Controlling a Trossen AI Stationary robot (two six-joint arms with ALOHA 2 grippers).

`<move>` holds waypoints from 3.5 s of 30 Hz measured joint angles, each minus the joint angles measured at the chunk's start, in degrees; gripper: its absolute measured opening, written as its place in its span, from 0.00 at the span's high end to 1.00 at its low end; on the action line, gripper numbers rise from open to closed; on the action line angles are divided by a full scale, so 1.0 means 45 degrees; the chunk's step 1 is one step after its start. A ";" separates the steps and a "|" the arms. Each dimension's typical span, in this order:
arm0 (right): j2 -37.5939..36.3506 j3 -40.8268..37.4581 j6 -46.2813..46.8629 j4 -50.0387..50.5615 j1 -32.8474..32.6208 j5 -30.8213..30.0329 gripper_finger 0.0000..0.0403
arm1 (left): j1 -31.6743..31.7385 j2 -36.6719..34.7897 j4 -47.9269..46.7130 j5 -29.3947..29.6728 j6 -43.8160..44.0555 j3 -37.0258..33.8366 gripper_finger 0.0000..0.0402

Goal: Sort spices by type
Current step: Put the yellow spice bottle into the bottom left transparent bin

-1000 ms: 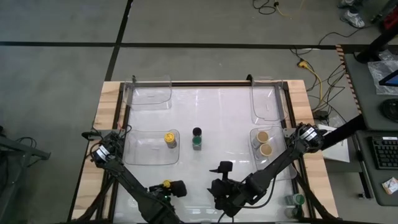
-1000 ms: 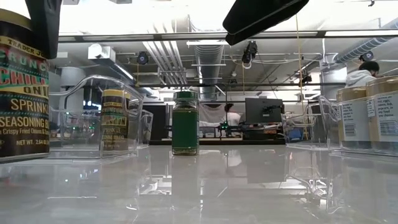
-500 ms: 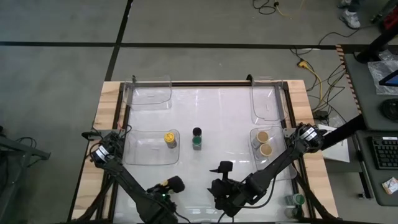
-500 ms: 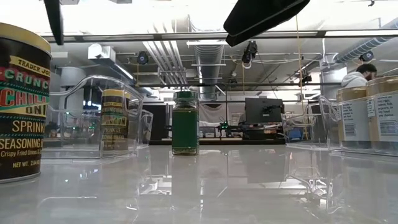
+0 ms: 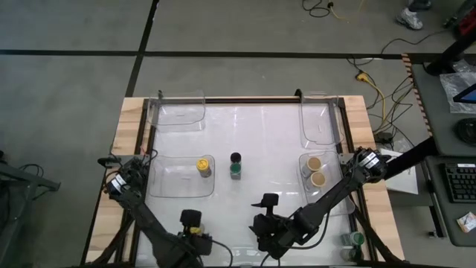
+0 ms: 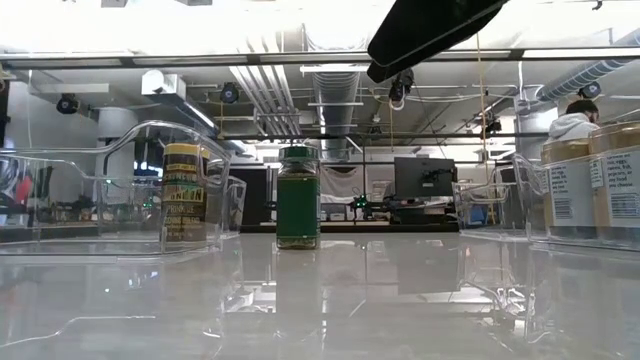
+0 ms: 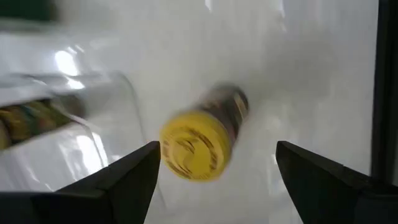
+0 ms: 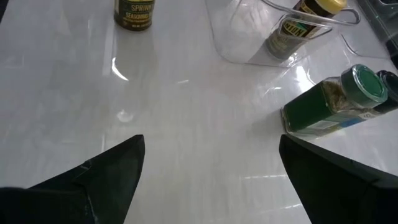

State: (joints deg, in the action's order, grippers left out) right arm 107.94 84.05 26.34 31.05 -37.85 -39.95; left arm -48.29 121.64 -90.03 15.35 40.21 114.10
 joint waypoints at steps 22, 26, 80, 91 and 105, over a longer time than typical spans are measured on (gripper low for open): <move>0.0000 -0.0024 -0.0086 -0.0009 0.0000 -0.0023 0.10 | -0.0391 -0.0015 -0.0001 0.2519 1.0085 -0.0205 0.29; 0.0000 -0.0024 -0.0086 -0.0015 0.0029 -0.0030 0.10 | -0.0487 -0.0010 -0.0003 0.2031 0.9455 -0.0910 0.29; 0.0005 -0.0136 -0.0332 -0.0688 0.0087 -0.0037 0.10 | -0.2960 -0.4421 0.3067 0.4658 0.7841 -0.6225 0.29; 0.0005 -0.0136 -0.0669 -0.0693 0.0112 -0.0037 0.10 | -0.1278 -0.6754 0.7421 0.4372 0.4156 -0.9355 0.34; 0.0015 -0.0136 -0.0372 -0.0687 0.0117 0.0329 0.10 | -0.1196 -0.8641 1.1873 0.4481 0.3117 -1.2429 0.35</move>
State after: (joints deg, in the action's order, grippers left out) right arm 108.01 83.44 24.67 27.96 -37.32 -38.47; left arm -53.67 82.76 -36.60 35.51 54.24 58.17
